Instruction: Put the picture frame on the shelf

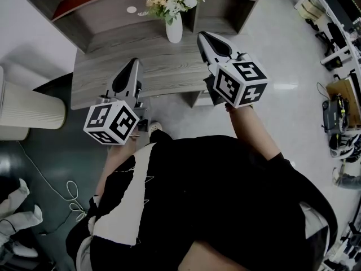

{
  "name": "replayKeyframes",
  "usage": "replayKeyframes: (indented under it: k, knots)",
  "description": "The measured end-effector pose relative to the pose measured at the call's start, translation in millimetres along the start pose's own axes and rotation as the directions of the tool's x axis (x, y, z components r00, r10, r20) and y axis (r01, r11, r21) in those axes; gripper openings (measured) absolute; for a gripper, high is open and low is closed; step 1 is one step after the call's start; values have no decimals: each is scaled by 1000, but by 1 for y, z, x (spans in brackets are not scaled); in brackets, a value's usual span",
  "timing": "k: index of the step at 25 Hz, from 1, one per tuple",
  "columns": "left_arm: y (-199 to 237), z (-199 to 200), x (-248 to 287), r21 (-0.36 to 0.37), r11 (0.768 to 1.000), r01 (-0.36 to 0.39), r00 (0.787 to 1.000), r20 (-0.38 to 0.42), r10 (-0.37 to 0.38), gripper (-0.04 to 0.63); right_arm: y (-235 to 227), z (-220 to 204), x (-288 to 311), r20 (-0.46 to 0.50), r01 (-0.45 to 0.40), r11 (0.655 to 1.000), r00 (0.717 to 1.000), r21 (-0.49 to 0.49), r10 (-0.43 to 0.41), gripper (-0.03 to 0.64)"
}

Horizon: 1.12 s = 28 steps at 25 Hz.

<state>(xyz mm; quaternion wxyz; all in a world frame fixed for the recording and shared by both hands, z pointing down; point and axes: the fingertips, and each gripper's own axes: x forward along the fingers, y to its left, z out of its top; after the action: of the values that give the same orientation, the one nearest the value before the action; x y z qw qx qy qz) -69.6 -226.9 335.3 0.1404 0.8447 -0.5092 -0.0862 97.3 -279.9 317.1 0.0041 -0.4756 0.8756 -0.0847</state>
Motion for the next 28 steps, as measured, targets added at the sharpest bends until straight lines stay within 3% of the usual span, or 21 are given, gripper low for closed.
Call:
replayKeyframes:
  k: [12,18,28]
  knots:
    - [-2,-2,9,2,1000,3,1000,-5,-3,11,-7,-1,3,-7,-2,1000,1000,-5,2,2]
    - [-6,-1,13,5,1000,9,1000,-7,-9,11,-8,8,-1,23,-35,998,999,51,34,5]
    - [-3,-4,8,5,1000,-1,1000,-8,1,11,2,9,-1,32,-40,999,999,-21,41,5]
